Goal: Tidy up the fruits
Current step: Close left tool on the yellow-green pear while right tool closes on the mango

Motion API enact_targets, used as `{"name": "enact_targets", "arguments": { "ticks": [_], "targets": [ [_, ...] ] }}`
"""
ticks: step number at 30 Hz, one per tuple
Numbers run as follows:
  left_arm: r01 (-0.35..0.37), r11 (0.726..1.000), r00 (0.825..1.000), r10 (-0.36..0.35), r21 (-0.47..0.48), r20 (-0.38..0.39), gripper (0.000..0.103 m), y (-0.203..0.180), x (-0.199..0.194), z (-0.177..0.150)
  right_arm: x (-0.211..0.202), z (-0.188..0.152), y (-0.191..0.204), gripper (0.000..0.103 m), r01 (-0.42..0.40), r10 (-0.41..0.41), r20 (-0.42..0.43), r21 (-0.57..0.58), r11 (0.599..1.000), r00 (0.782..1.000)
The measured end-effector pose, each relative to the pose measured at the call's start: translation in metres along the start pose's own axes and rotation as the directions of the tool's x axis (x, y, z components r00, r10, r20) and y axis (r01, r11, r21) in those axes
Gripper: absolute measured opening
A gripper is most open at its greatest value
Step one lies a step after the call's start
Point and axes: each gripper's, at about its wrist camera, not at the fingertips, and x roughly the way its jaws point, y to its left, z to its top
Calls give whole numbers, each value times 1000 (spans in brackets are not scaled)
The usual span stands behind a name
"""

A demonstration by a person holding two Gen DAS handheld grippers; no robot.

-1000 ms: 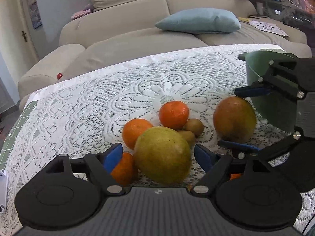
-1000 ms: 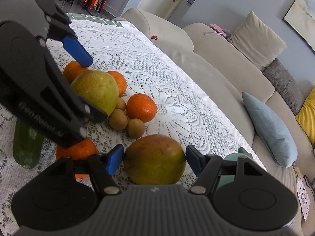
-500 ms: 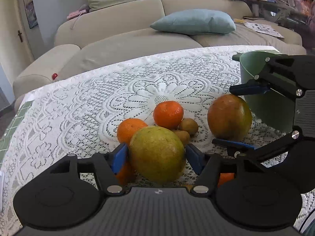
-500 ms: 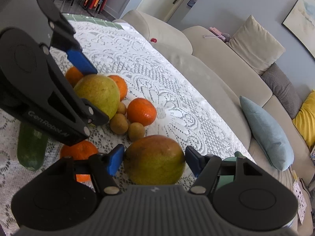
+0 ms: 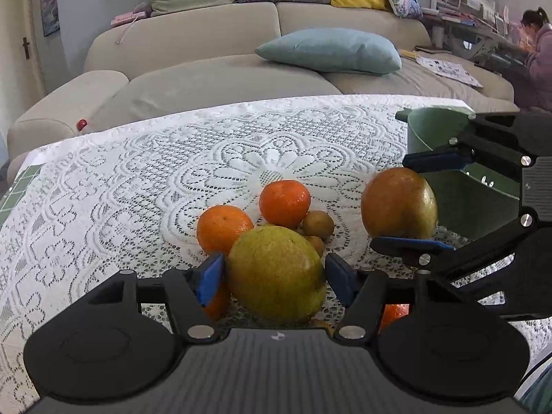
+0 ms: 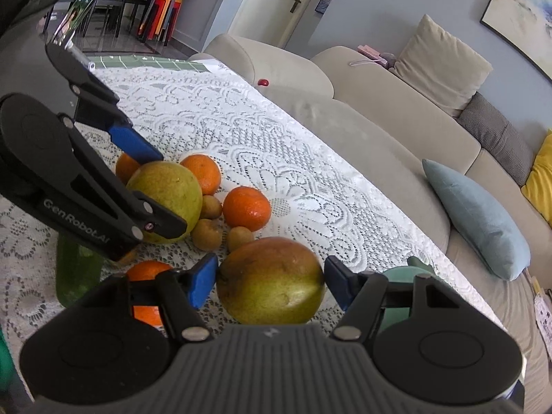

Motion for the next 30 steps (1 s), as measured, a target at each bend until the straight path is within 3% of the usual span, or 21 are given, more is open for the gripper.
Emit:
{"name": "enact_targets", "arguments": {
  "ticks": [9,17,23,26,27,30],
  "targets": [
    [4,999,1000,-2,54,-26,74,-3,2,1,9,-7,4,65,-78,77,-57,-10,997,995],
    [39,999,998,-38,24,-46,86,3,4,5,13,-7,-2,66,-104,103,-51,-4,995,993],
    [43,995,998,-38,88,-55,91,-3,6,3,13,-9,0,66,-109,107,-57,-42,993,993],
    [28,991,998,-21,132,-53,87,-7,7,2,12,-9,1,66,-108,104,-64,-64,992,992],
    [12,989,999,-5,148,-49,78,-9,8,1,12,-9,1,66,-109,105,-66,-65,992,992],
    [-4,987,999,11,161,-42,76,-11,8,0,11,-8,3,66,-108,103,-71,-66,992,992]
  ]
}}
